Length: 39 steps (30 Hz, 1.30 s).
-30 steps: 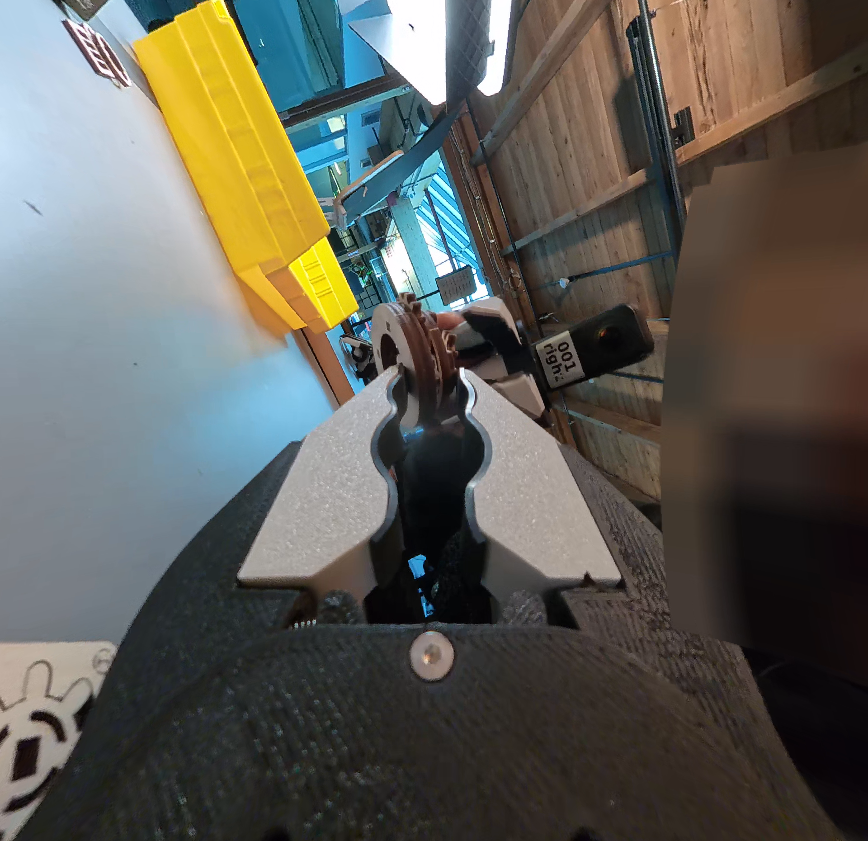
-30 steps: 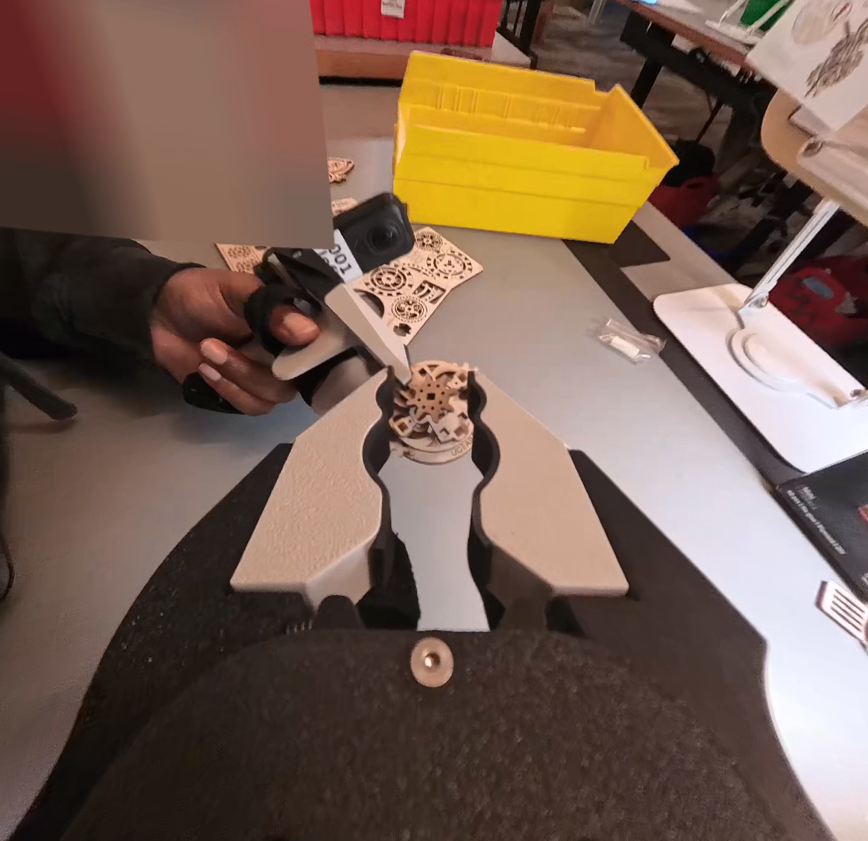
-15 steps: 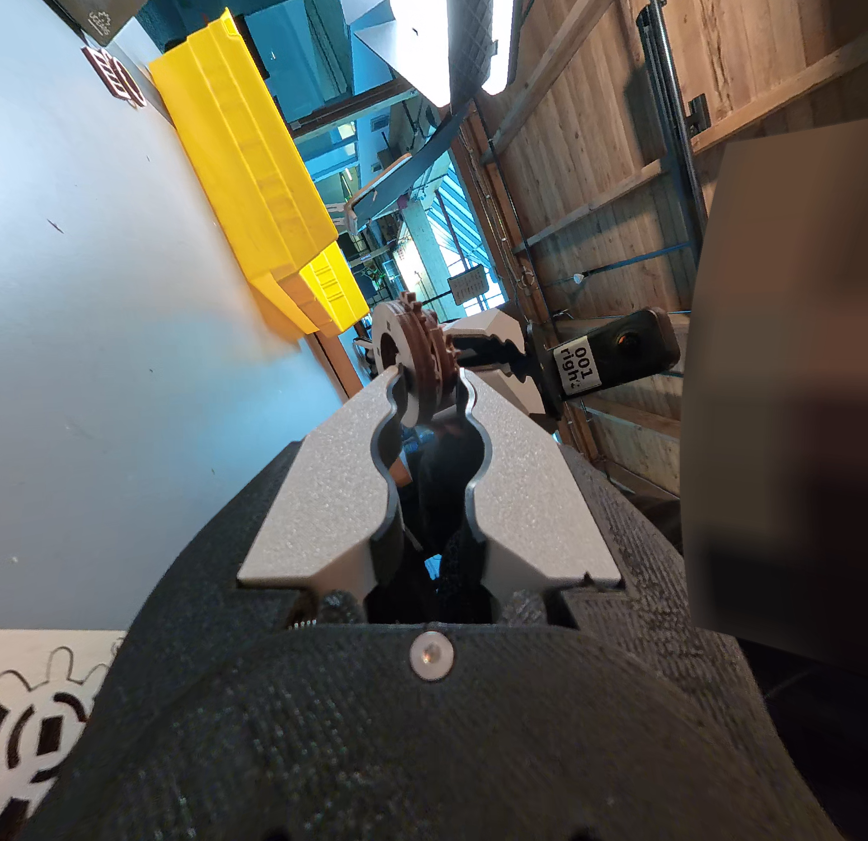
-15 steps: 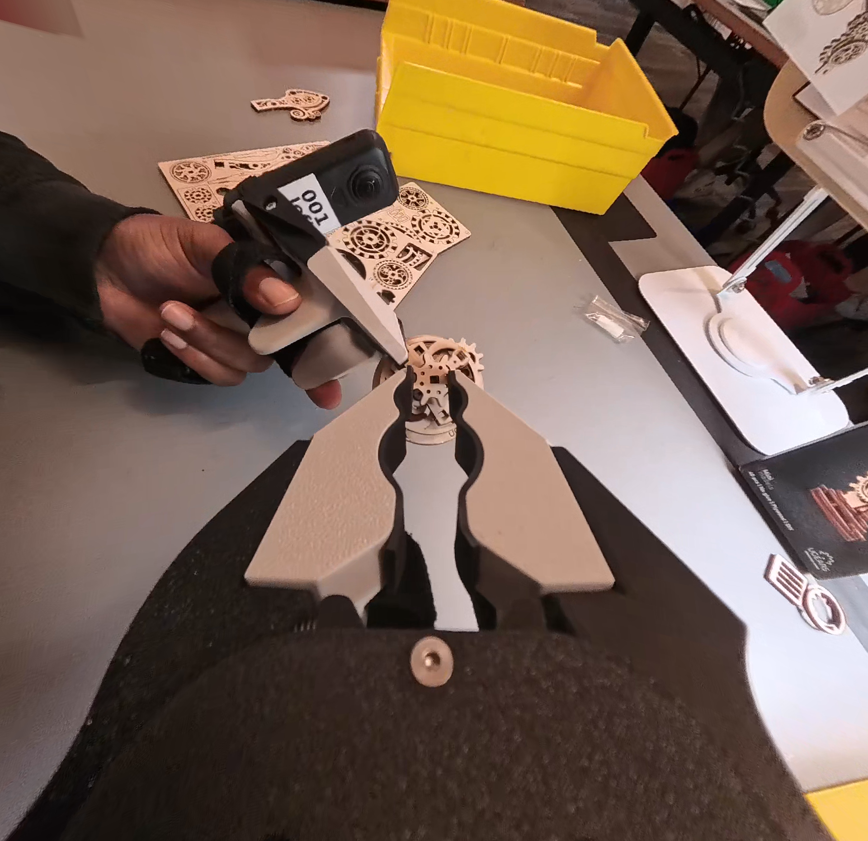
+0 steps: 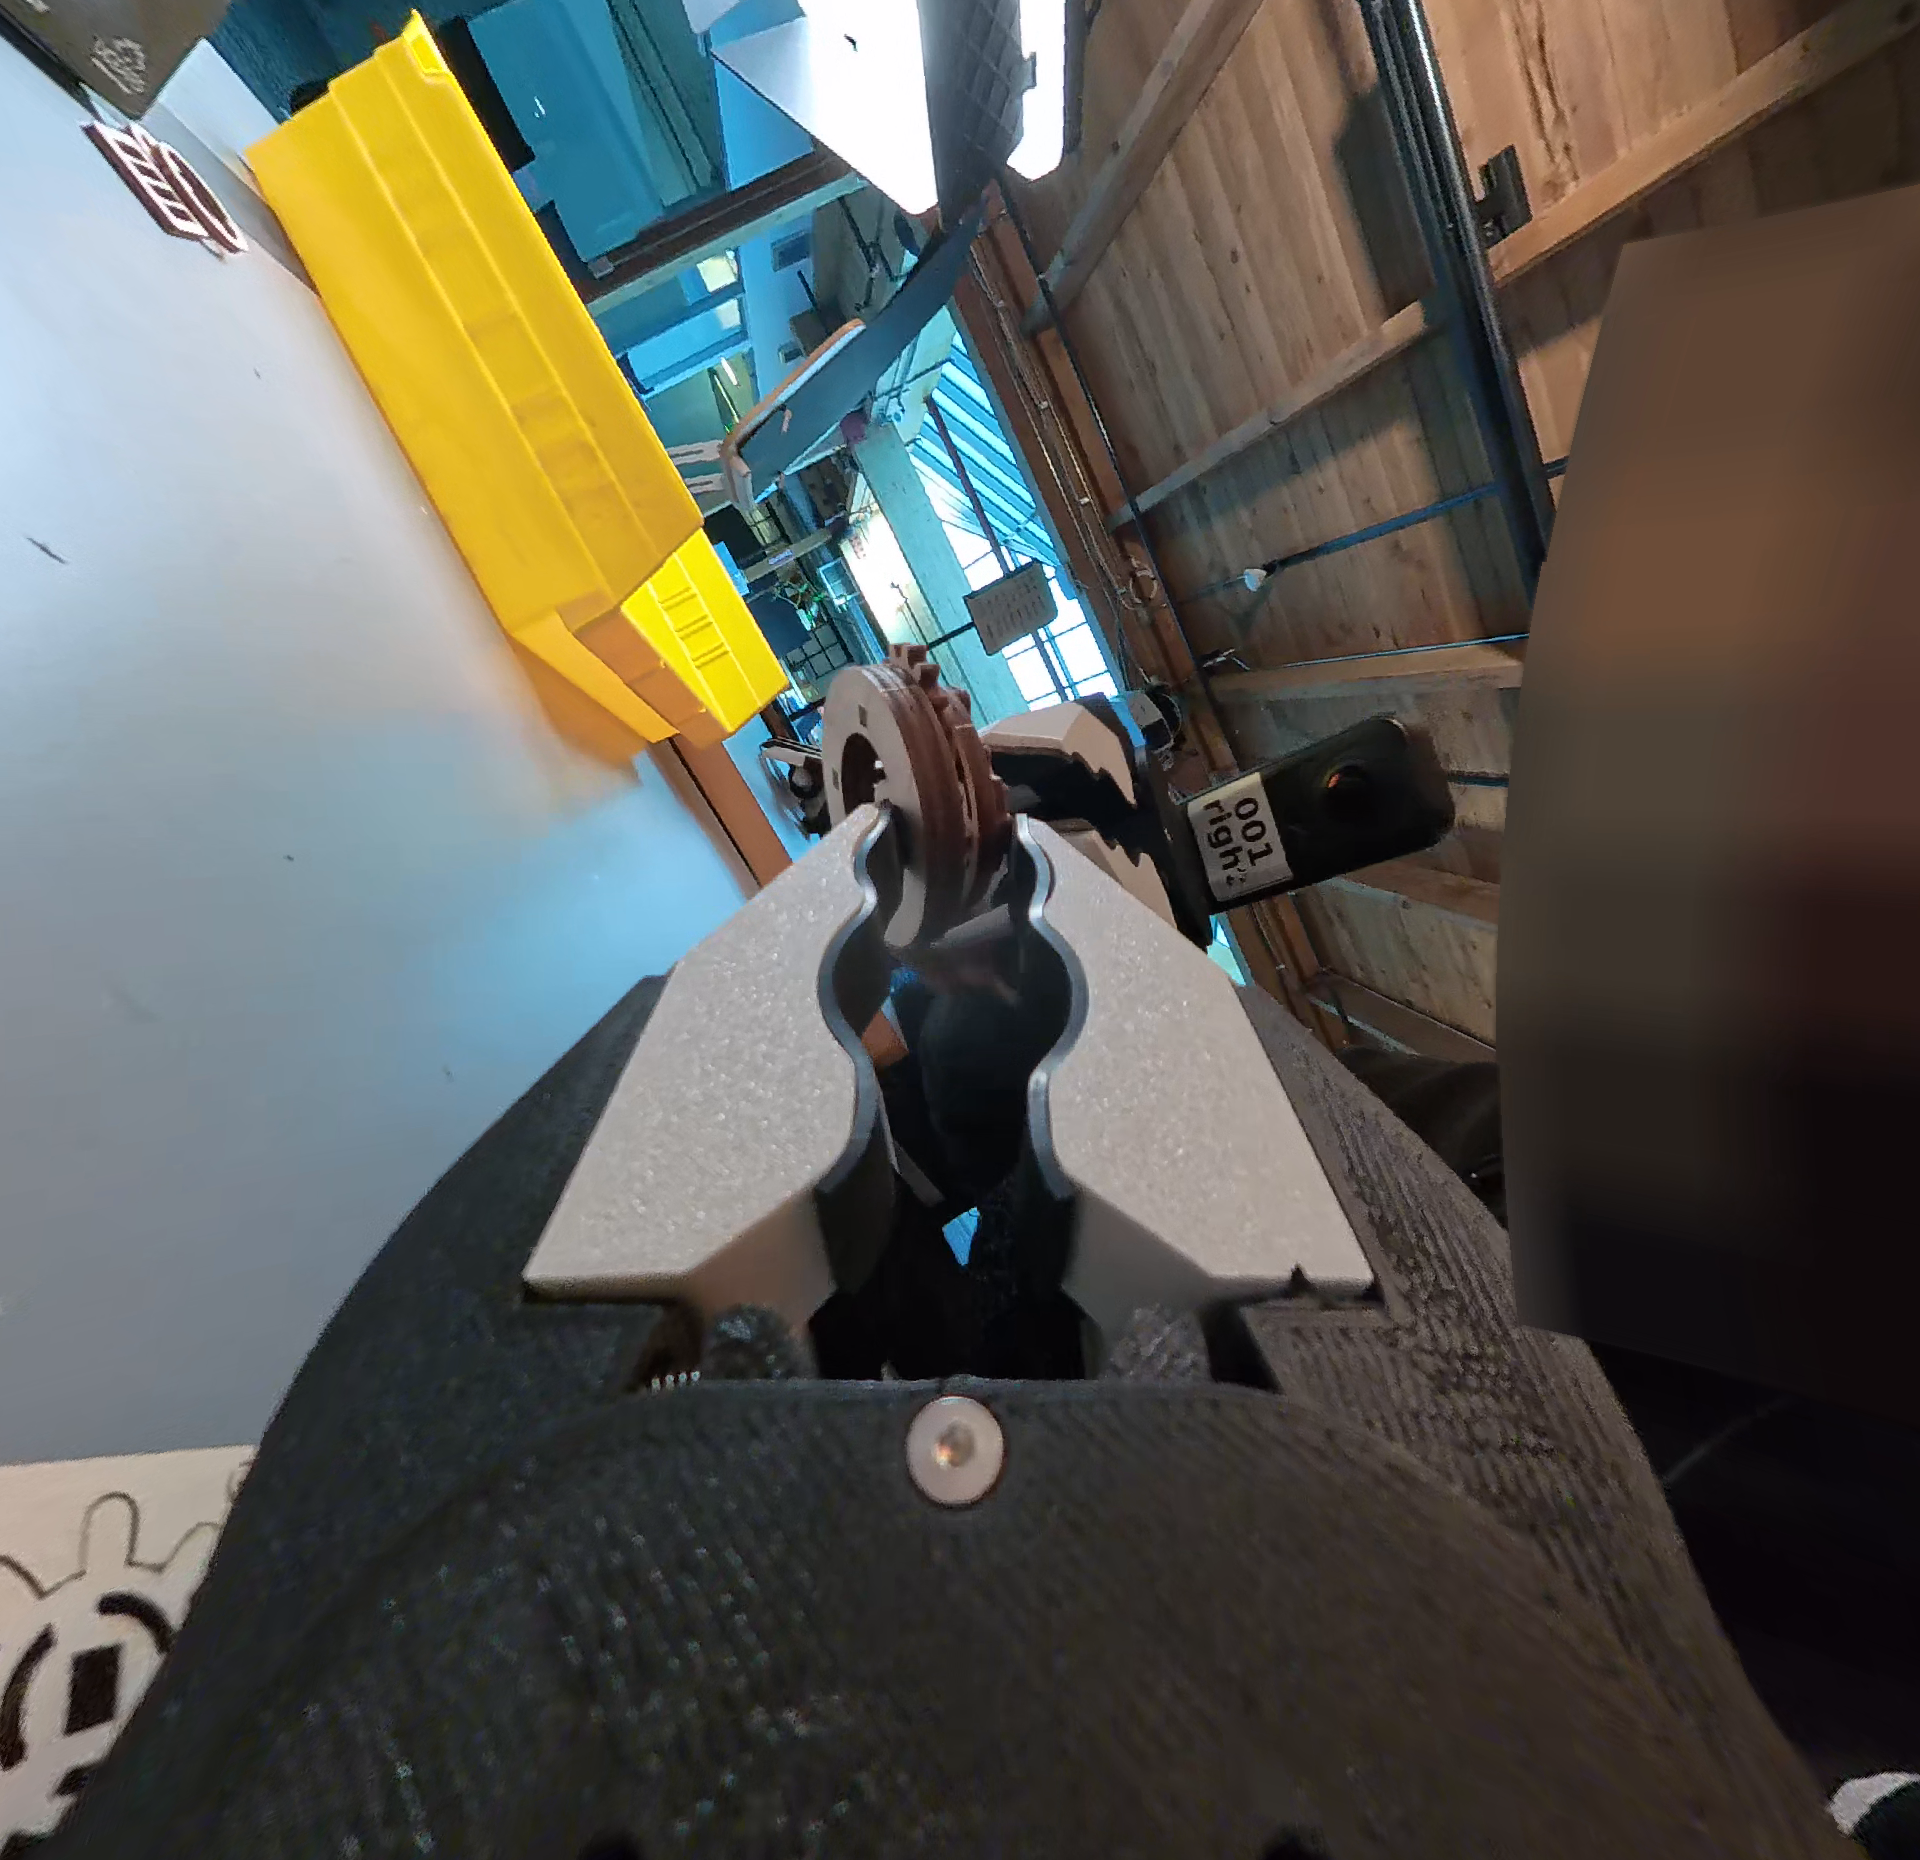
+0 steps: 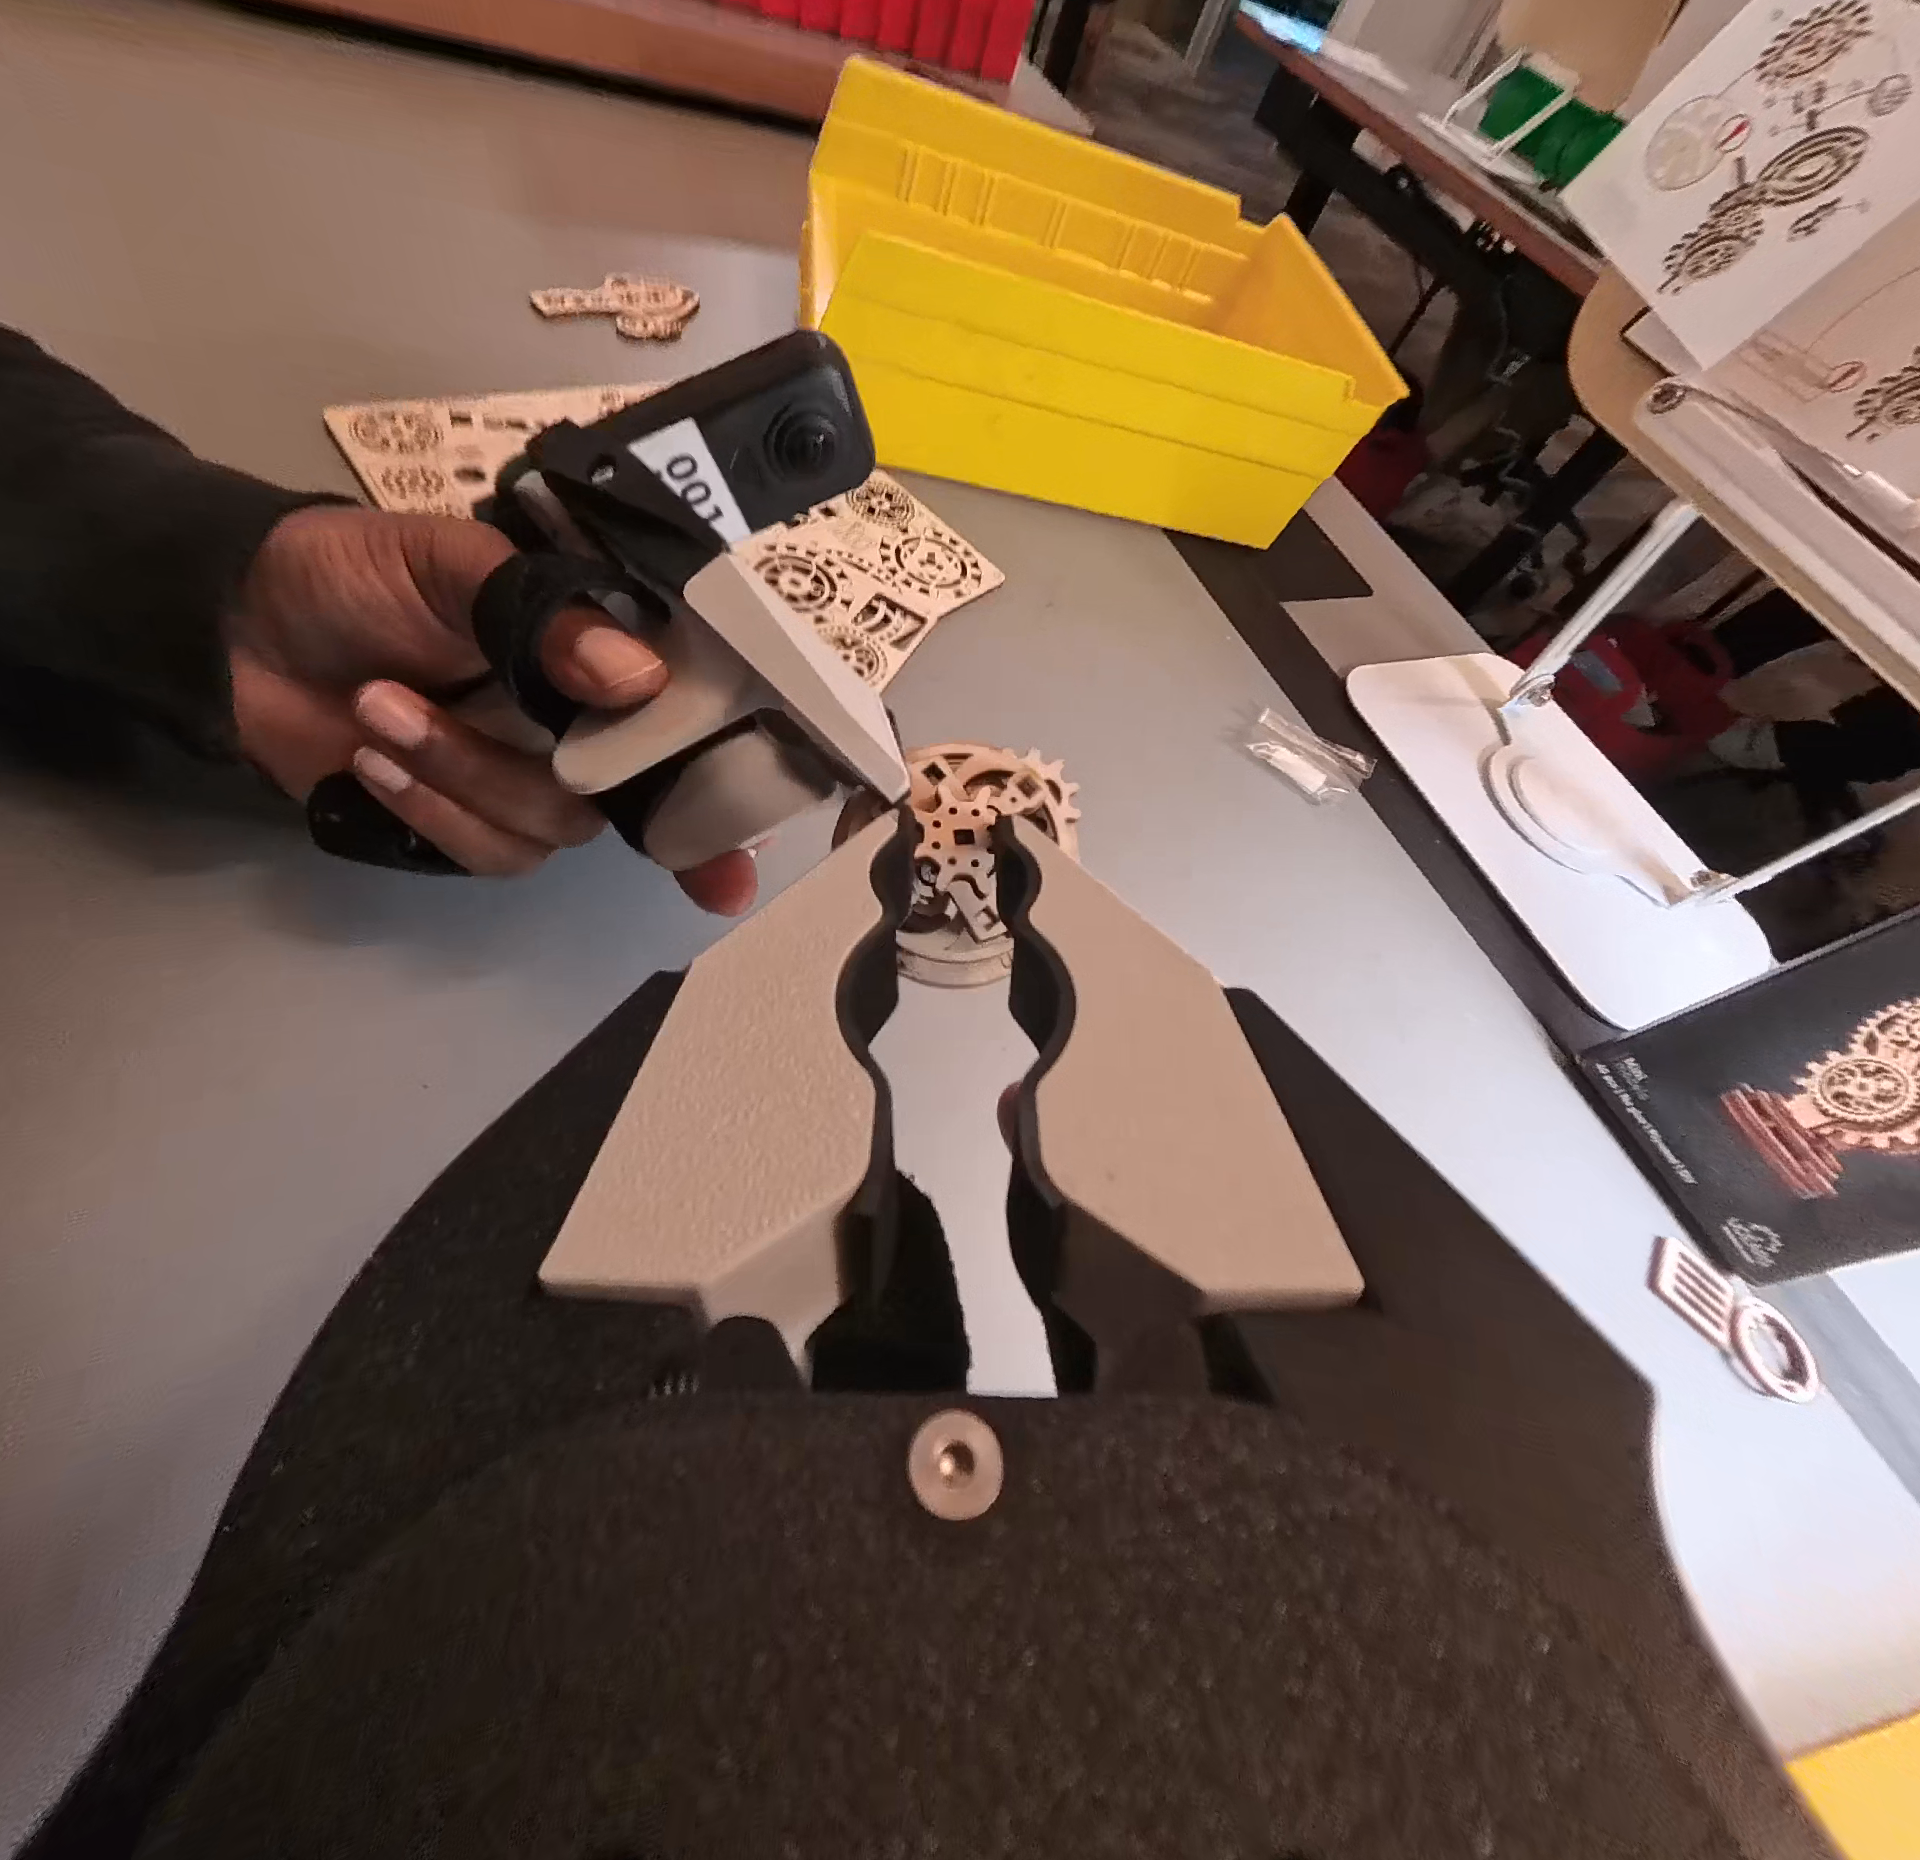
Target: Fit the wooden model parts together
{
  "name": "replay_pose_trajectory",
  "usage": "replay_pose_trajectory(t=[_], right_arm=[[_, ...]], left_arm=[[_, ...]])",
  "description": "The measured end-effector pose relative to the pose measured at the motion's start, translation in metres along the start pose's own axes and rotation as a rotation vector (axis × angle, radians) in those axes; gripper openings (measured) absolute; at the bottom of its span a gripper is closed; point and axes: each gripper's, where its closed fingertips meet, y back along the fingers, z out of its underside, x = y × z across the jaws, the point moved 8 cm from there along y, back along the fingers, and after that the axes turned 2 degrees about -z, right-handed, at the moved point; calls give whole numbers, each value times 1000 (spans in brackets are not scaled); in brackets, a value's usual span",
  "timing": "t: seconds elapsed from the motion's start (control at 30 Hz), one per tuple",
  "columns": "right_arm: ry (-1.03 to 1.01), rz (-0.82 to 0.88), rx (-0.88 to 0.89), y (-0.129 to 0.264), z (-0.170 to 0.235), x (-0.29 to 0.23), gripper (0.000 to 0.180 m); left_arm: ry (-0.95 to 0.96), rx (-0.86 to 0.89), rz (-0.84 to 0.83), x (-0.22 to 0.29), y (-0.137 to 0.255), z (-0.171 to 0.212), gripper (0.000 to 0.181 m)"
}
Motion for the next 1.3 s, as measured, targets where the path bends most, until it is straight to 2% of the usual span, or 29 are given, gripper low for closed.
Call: replay_pose_trajectory(t=[0.33,0.47,0.57,0.73,0.93,1.0,1.3], right_arm=[[20,95,129,4,8,-10,14],[-14,58,129,6,9,-5,14],[-93,18,135,9,6,1,13],[-195,-62,125,5,5,2,22],[-304,-105,165,6,5,7,12],[-276,-87,166,7,6,7,6],[-64,20,208,12,3,-4,7]], left_arm=[[59,-10,57,-1,-2,3,18],[134,1,81,-4,-6,5,18],[123,11,78,-2,-8,3,19],[116,25,65,-4,-3,3,18],[54,13,64,1,-2,2,18],[43,11,66,1,-2,3,18],[45,3,104,7,-4,4,19]])
